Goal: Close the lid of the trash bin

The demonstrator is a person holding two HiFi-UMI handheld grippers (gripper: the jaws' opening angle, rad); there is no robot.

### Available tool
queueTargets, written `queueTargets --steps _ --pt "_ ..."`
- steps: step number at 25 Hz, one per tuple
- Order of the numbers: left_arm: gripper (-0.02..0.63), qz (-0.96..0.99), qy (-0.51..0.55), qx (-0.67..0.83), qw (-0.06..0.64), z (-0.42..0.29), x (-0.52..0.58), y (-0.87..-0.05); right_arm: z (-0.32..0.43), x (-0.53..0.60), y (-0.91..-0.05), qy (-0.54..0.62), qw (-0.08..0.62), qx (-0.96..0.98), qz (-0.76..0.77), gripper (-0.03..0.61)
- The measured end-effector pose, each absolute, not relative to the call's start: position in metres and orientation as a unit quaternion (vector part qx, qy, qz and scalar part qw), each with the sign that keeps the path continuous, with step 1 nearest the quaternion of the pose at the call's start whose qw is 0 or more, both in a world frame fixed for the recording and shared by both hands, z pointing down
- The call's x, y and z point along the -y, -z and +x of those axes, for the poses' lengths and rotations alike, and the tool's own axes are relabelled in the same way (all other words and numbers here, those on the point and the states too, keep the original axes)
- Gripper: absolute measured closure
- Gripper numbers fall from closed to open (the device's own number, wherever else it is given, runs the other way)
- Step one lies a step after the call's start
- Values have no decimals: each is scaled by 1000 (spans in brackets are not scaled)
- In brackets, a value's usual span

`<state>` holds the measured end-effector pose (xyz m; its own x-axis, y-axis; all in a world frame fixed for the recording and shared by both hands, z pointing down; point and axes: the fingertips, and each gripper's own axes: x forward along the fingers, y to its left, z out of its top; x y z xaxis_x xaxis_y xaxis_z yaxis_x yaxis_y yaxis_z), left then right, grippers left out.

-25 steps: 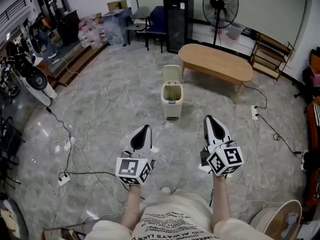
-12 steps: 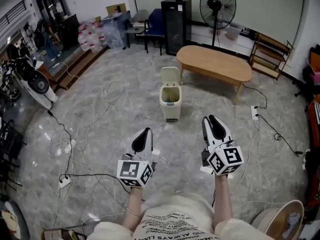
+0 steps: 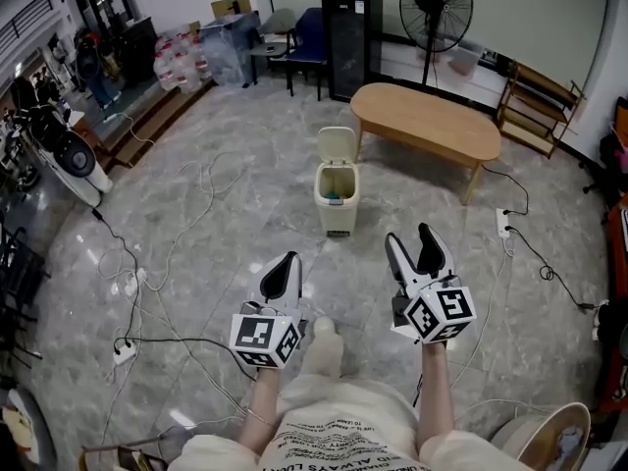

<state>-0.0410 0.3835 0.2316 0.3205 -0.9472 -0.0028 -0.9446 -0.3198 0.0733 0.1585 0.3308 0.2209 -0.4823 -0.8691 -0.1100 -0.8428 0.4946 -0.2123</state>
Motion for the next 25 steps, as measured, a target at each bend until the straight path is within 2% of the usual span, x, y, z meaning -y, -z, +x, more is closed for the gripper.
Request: queueTargets --steps 10,25 --pt "591 808 10 587 53 -68 -285 -248 139 -232 -237 97 127 -851 -501 282" --pt "591 819 -5 566 96 -103 -139 -278 102 -101 -273 132 88 -842 -516 282"
